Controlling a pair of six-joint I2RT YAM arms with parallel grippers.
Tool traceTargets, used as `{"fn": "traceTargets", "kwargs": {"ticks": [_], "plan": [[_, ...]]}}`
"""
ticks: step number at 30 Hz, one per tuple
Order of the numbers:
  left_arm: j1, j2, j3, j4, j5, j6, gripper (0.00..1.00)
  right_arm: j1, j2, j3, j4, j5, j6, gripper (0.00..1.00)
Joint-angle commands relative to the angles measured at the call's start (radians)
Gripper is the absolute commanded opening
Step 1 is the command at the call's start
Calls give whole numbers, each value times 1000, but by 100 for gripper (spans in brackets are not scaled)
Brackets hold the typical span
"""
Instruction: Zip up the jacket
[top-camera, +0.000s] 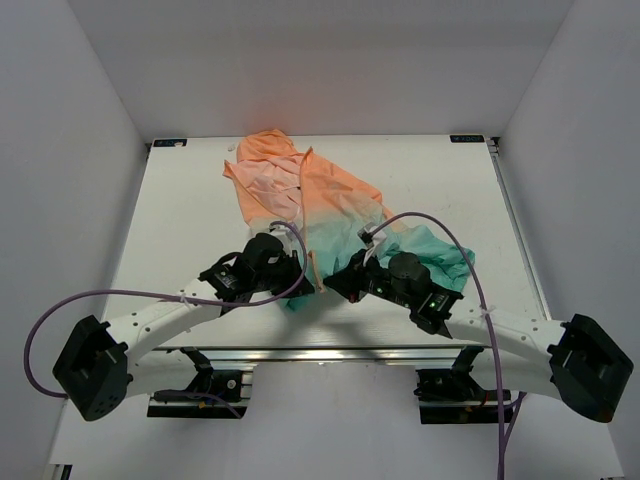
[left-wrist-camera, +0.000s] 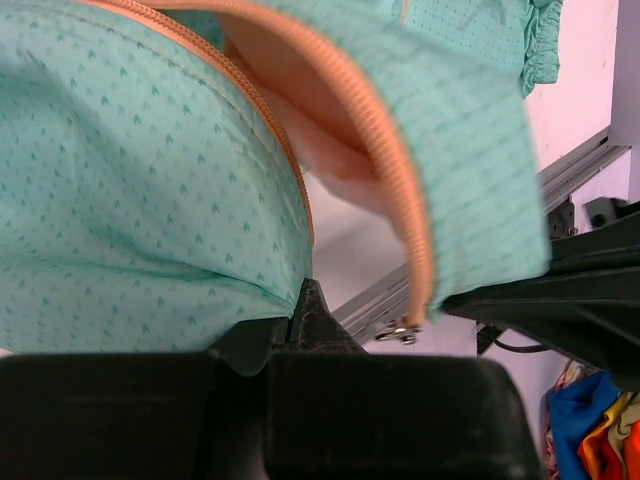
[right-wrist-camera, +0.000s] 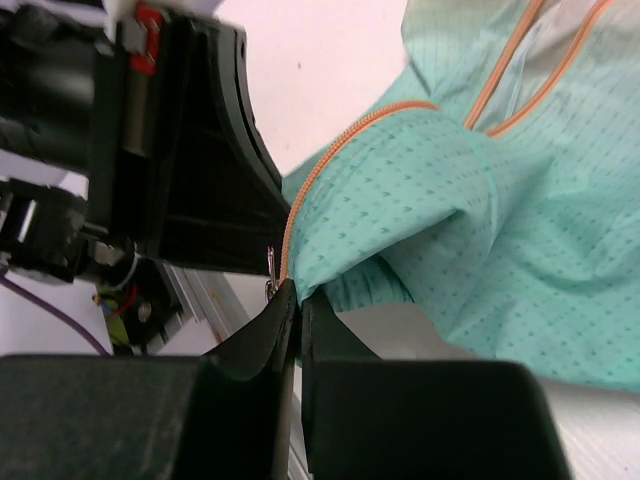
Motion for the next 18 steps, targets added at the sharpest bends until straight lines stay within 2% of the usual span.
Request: {"fn": "traceTargets", "kwargs": {"ticks": [1,4,14,18], "plan": [[-5,-8,36,20,-14,-3,0,8,17,18,8,-55,11,0],[-5,-3,36,20,-31,-9,0,32,34,17,20,-86,17,0],[-5,2,42,24,-10,-26,0,84,128,46,-55,16,45,0],[-10,-23,-15,61,44,-66,0,85,134,55,-7,61,82,0]]}}
